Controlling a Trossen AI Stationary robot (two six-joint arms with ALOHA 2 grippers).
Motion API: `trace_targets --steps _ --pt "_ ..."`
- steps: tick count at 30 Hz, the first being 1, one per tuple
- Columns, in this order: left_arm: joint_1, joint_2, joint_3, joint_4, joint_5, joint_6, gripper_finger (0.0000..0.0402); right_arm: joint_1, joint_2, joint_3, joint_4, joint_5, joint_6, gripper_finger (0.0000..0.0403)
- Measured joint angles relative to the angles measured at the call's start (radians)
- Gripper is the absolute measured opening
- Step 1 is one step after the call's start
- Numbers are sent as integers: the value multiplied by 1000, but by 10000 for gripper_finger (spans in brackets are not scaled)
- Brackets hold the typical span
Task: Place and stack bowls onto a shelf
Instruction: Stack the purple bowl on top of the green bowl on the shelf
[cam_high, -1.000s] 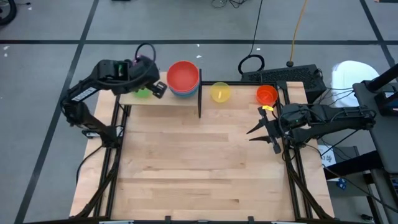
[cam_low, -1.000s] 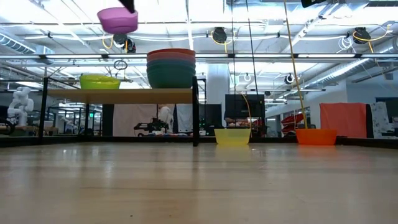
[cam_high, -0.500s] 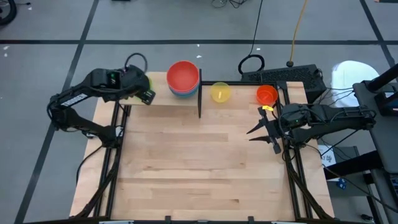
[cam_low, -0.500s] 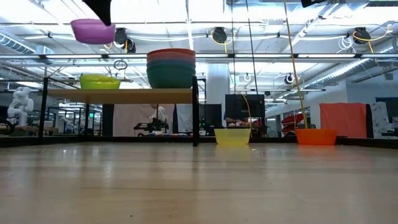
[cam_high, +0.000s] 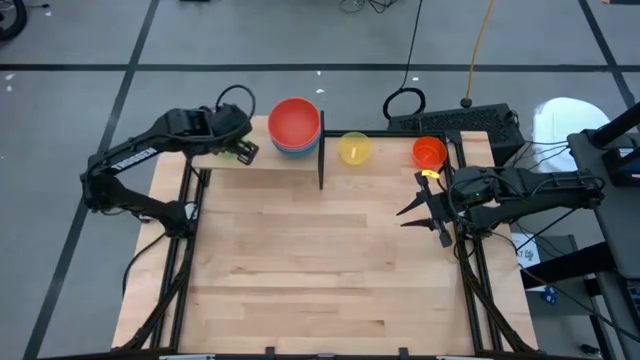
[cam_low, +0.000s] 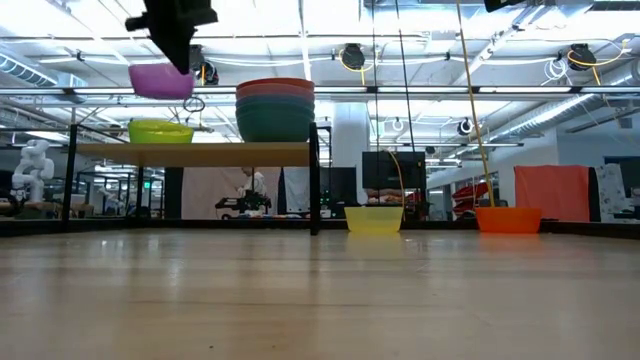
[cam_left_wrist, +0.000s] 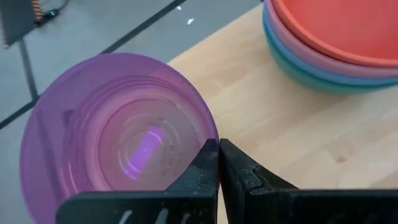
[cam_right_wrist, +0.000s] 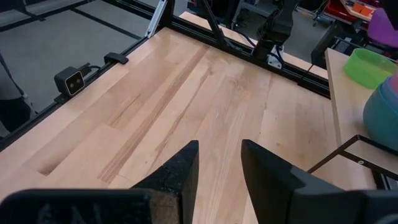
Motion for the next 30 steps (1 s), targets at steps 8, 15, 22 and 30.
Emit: trace_targets --steps 8,15,22,30 --pt "93 -1 -100 77 62 58 1 0 0 0 0 0 0 116" --pt "141 -1 -183 146 110 83 1 0 0 0 0 0 0 116" --pt "165 -1 -247 237 162 130 1 0 0 0 0 0 0 116" --pt "178 -1 -278 251 227 134 49 0 0 0 0 0 0 116"
